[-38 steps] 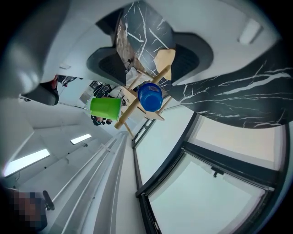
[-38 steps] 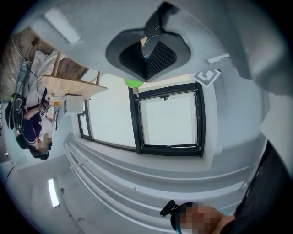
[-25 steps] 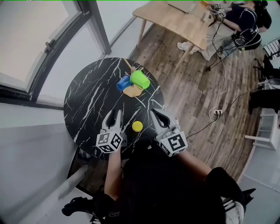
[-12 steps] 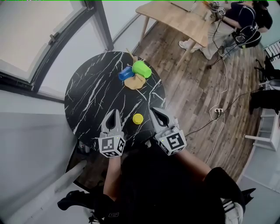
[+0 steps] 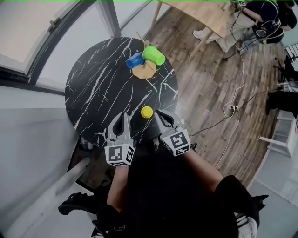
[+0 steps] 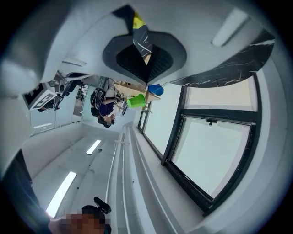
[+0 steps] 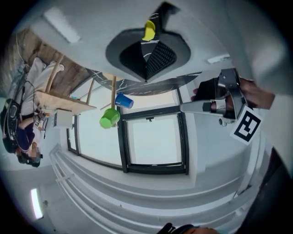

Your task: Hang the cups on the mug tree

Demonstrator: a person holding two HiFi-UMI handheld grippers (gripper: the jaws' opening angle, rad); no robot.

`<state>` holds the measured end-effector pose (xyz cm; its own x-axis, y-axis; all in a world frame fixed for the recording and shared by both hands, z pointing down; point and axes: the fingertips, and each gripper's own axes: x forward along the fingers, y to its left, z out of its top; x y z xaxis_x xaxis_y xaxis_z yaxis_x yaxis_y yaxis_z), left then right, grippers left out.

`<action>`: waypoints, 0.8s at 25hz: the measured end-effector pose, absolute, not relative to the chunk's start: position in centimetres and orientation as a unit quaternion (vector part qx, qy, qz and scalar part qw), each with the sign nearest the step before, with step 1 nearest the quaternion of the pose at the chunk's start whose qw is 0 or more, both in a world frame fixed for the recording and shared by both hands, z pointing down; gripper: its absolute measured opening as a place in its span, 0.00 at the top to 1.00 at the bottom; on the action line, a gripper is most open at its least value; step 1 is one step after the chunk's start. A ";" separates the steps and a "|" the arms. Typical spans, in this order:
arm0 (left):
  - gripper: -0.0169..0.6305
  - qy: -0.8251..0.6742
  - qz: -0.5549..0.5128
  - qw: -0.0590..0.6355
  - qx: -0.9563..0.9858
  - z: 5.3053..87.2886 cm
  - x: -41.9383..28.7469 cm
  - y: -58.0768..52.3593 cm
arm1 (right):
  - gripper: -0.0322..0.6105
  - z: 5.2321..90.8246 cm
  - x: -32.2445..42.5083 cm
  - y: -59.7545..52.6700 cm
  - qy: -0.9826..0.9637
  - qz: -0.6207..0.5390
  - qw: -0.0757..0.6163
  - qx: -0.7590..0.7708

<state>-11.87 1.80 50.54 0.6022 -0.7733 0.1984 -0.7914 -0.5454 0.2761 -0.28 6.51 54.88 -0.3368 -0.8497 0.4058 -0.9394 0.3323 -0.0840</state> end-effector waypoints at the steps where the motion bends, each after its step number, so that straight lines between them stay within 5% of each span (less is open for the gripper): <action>1: 0.98 -0.446 0.027 0.174 0.878 50.8 -12.0 2.0 | 0.96 56.0 -0.5 6.7 -0.802 0.160 0.154 0.555; 20: 0.98 -0.442 0.061 0.199 0.873 55.1 -12.6 3.2 | 0.56 72.6 -3.8 7.5 -0.766 0.262 0.305 0.502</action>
<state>-12.63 3.17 55.06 0.6019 -0.7472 0.2818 -0.7956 -0.5304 0.2928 -3.85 7.53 72.63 -0.3097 -0.6089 0.7302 -0.9285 0.3590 -0.0944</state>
